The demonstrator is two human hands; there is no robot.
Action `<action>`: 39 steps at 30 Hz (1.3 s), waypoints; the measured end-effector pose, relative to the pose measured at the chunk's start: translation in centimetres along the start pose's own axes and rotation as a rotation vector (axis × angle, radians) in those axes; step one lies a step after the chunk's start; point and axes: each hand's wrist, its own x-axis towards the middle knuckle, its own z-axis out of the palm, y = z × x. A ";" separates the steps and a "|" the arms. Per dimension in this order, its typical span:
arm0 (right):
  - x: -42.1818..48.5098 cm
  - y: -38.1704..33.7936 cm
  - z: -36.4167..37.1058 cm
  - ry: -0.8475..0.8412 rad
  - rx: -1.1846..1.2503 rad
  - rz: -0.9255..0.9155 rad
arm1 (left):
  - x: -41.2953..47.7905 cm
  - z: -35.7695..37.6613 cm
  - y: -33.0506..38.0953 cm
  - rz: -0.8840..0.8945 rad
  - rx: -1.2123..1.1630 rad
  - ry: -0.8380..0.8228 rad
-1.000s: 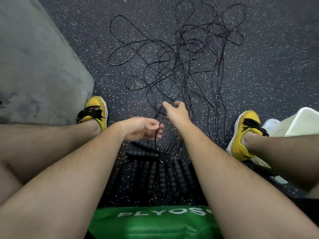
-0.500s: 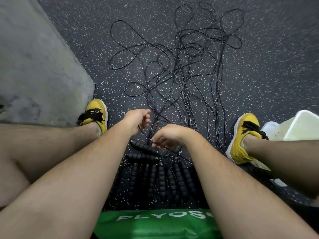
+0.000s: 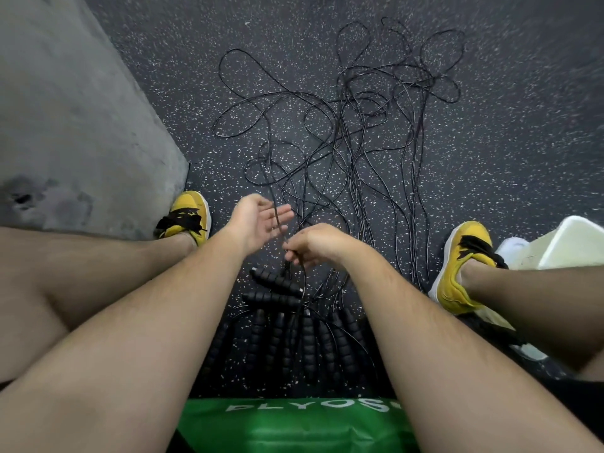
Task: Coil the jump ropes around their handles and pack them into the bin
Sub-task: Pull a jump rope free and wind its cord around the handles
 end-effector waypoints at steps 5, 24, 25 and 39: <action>-2.6 -1.0 1.3 -0.253 -0.151 0.068 | -0.7 2.7 1.5 0.139 0.130 0.143; -15.5 -15.0 -0.6 0.609 -0.141 -0.644 | -18.0 12.1 17.9 0.864 0.636 -0.079; -16.0 -15.6 -0.5 0.586 -0.166 -0.660 | -18.8 12.6 18.3 0.884 0.626 -0.088; -20.3 -21.2 -2.1 0.829 -0.436 -0.855 | -19.5 13.5 16.8 0.942 0.589 -0.009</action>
